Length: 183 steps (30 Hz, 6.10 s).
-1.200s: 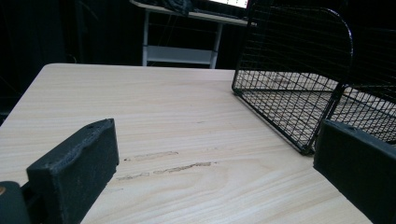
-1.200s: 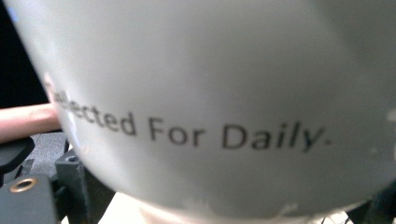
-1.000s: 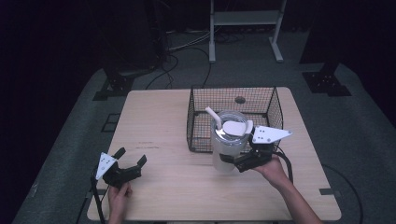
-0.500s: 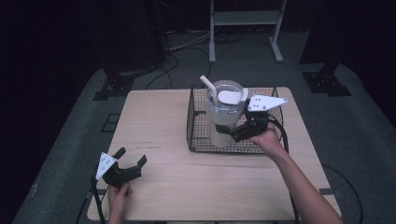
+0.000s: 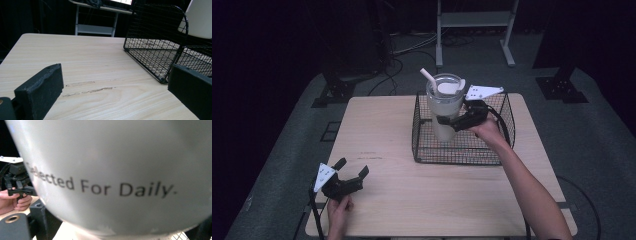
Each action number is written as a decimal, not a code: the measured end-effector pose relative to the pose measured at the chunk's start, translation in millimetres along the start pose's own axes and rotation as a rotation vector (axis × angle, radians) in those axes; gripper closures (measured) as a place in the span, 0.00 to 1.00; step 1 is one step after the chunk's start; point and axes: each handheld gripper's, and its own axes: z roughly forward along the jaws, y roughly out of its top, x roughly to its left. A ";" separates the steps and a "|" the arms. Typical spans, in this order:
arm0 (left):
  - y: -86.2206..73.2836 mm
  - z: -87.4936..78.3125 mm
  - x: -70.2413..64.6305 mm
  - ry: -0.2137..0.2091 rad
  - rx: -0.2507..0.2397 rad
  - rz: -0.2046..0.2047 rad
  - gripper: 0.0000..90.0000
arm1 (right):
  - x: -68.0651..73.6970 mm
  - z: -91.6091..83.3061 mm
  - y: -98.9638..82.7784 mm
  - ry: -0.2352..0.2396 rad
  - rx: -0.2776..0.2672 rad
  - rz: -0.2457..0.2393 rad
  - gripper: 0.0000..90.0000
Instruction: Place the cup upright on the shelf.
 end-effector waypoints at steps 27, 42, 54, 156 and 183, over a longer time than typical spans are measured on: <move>-0.1 -1.2 0.2 -0.004 -0.004 -0.005 0.00 | -48.8 50.4 -55.5 -0.005 0.122 0.112 0.08; -0.2 -1.2 0.4 -0.006 -0.005 -0.002 0.00 | -58.3 61.3 -69.1 -0.019 0.161 0.117 0.08; -0.3 -1.2 -1.3 -0.006 -0.006 0.009 0.00 | -61.0 47.4 -74.9 -0.001 0.161 0.105 0.08; -0.9 -2.6 -4.3 -0.018 -0.012 0.048 0.00 | -47.2 5.7 -68.0 -0.053 0.232 0.063 0.06; -1.0 -2.4 -5.0 -0.016 -0.013 0.049 0.00 | -34.9 -47.3 -48.6 -0.090 0.250 0.135 0.06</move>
